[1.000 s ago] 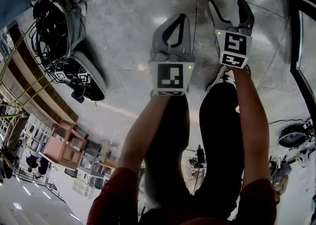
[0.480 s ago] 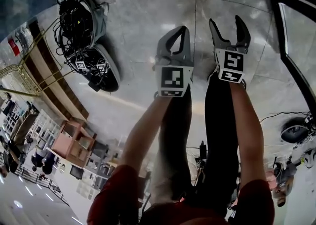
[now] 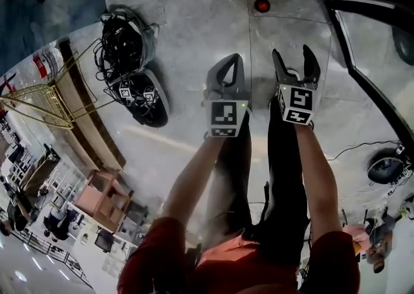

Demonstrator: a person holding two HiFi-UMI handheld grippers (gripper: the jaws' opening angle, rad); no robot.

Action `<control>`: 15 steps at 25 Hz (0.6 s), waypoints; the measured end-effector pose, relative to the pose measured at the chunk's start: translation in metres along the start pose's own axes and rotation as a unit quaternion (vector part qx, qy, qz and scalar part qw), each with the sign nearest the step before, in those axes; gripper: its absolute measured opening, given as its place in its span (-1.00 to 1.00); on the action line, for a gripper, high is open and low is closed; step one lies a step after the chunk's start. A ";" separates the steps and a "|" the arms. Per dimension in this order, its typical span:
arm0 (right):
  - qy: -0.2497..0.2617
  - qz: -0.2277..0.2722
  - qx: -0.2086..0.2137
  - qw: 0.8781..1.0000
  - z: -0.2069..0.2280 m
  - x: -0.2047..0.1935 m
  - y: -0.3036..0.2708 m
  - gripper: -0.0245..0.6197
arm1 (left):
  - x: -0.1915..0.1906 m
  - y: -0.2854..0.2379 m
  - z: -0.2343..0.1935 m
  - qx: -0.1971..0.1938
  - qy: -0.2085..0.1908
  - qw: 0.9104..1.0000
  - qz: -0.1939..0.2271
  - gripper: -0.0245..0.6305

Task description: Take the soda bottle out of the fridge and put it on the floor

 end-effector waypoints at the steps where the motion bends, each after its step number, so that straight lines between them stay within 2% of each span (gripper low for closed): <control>1: -0.002 0.000 0.000 1.000 -0.001 0.006 0.011 0.14 | 0.008 0.009 0.002 0.000 0.001 1.000 0.000 -0.93; 8: -0.015 0.012 0.000 1.000 -0.005 0.048 0.090 0.14 | 0.070 0.068 0.022 -0.001 -0.014 1.000 0.011 -0.93; 15: -0.038 0.047 -0.010 0.998 -0.015 0.113 0.170 0.14 | 0.136 0.133 0.035 0.005 -0.009 0.999 0.036 -0.93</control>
Point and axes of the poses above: the fingertips, and each gripper's own axes: y backward along the fingers, z to its right, x out of its top, the point moved 10 cm from there along y, backward along the fingers, and after that the axes turned 5 degrees about -z, right-handed, at the moved point
